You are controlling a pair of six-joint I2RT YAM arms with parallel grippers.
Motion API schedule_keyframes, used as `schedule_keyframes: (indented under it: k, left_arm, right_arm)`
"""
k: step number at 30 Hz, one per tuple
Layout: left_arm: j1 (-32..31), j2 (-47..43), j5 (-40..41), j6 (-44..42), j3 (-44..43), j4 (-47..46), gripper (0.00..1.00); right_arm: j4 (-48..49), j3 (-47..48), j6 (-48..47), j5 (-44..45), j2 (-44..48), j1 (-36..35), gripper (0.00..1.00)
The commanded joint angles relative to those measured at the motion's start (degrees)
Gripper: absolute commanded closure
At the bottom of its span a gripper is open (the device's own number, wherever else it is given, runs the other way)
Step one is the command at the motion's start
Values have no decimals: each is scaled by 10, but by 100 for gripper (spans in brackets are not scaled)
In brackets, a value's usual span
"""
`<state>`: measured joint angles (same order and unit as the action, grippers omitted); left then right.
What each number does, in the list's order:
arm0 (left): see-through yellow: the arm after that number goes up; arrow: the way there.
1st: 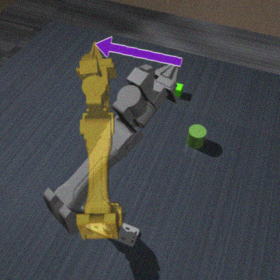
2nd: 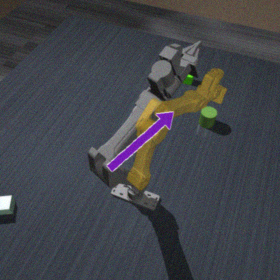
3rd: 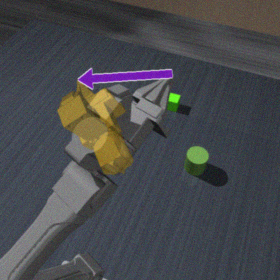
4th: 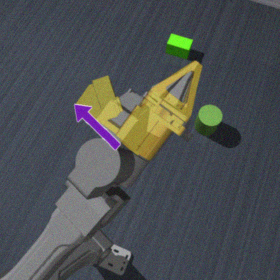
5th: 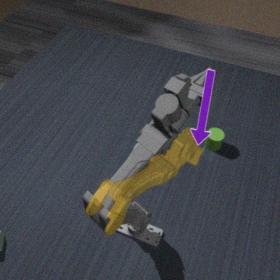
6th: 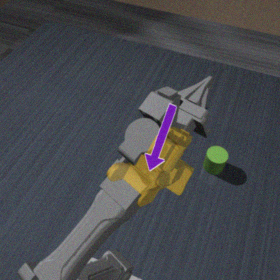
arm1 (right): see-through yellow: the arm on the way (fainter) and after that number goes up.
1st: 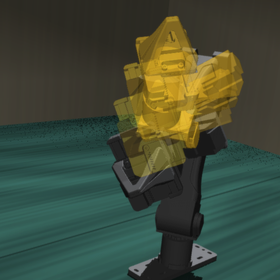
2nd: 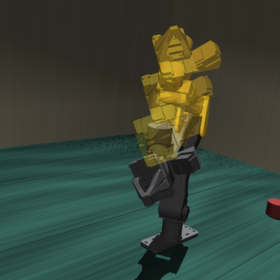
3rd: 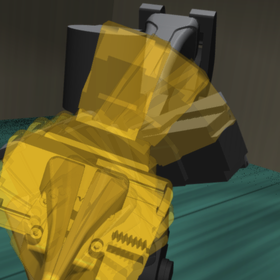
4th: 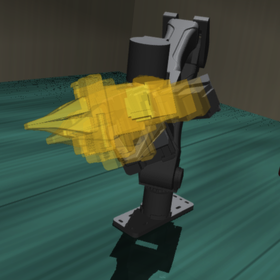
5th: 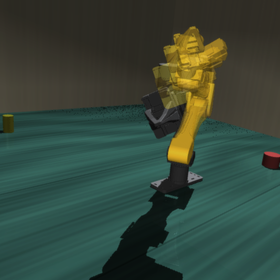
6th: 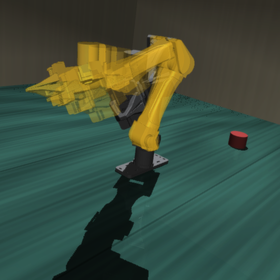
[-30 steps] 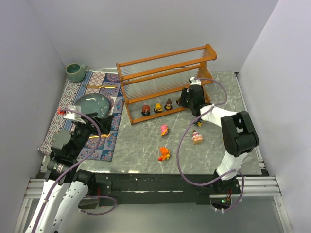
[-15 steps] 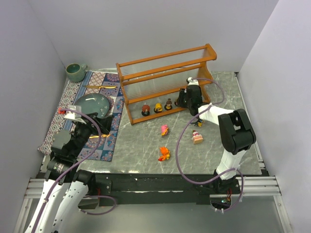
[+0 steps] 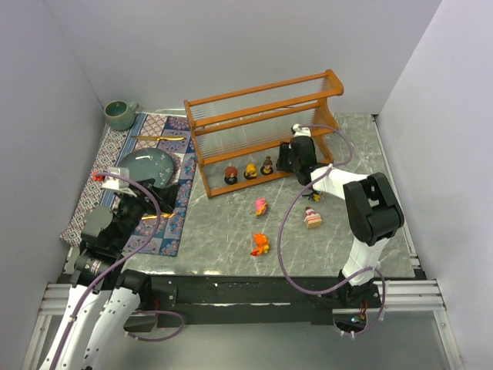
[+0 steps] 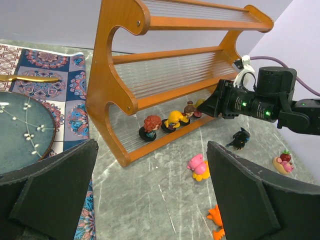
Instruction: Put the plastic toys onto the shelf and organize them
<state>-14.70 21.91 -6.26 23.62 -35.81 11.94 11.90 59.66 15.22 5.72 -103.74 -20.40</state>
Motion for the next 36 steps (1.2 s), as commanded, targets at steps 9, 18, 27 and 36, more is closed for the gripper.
schedule_keyframes:
  k: [9,18,27,36]
  left_arm:
    - [3,-1,-10,-6,-7,-10,3]
    - [7,-2,-11,-6,-6,-11,3]
    - [16,13,-27,-6,-7,-12,3]
    - [21,57,-81,-9,-13,-16,3]
  right_arm:
    - [-2,-23,6,35,84,-12,32]
    - [-7,-116,31,27,221,-41,4]
    - [-12,-219,56,18,326,-144,4]
    - [-23,-282,93,-14,352,-214,6]
